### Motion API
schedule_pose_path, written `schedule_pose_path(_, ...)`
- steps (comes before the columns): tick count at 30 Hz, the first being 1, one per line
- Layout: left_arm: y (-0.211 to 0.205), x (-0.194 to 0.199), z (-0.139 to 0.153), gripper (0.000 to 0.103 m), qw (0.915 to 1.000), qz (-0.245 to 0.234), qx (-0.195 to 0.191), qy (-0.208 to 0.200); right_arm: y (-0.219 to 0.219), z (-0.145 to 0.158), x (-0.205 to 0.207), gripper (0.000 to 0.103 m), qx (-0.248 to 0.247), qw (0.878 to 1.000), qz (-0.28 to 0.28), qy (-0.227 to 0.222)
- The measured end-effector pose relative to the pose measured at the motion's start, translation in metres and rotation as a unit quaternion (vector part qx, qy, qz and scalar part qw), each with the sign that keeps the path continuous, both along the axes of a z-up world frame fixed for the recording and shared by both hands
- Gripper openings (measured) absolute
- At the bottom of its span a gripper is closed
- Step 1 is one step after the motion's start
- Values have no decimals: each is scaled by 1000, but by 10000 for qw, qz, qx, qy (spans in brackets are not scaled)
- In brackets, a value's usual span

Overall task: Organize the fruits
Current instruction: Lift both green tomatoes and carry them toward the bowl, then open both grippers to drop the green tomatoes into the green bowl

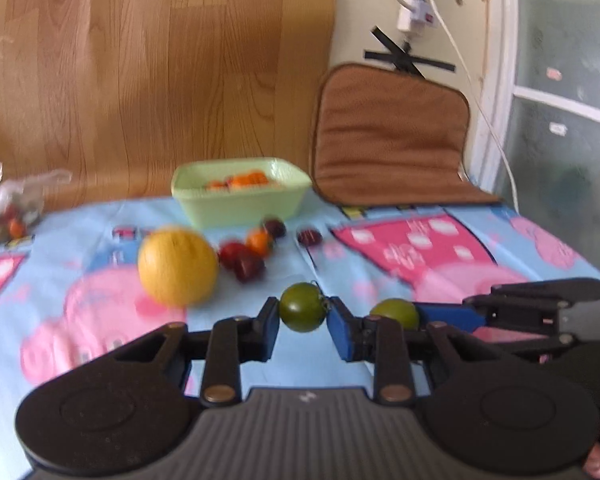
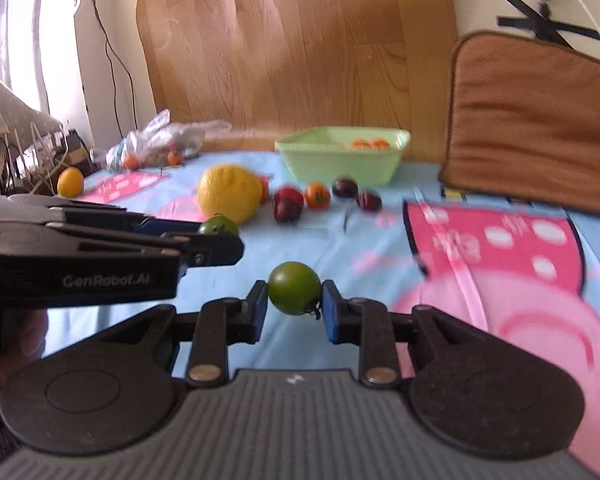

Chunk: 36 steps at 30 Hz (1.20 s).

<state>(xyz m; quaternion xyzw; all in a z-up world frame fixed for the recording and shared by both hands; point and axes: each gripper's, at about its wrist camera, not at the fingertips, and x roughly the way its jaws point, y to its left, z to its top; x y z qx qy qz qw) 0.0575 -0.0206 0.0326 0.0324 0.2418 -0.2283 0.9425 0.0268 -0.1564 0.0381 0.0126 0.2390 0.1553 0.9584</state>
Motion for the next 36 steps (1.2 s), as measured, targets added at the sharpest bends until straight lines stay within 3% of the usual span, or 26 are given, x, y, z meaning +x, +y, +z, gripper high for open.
schedule_pose_path(3, 1, 38, 19, 26, 9999, 98, 14, -106, -2, 14, 33, 32, -2, 9998, -42, -193)
schedule_pose_path(7, 2, 102, 37, 26, 9997, 242, -5, 57, -14, 28, 93, 32, 235, 9992, -143, -282)
schedule_pose_path(13, -1, 191, 45, 27, 9976, 290, -15, 627, -21, 33, 180, 32, 413, 9988, -225, -132)
schedule_pose_path(19, -1, 254, 28, 27, 9897, 413, 70, 1370, -16, 15, 227, 32, 160, 9996, -180, 137)
schedule_pose_path(23, -2, 267, 20, 31, 9872, 492, 194, 1507, -12, 8, 237, 35, 14, 9998, -153, 120)
schedule_pose_path(27, 4, 258, 27, 33, 9893, 470, 177, 1372, -15, 16, 219, 42, 55, 9998, -166, -106)
schedule_pose_path(32, 31, 223, 36, 39, 9926, 522, 154, 1088, -21, 24, 185, 42, 260, 9996, 55, -116)
schedule_pose_path(36, 65, 185, 39, 40, 9924, 688, -193, 1000, -18, 19, 142, 42, 284, 9987, 432, 45)
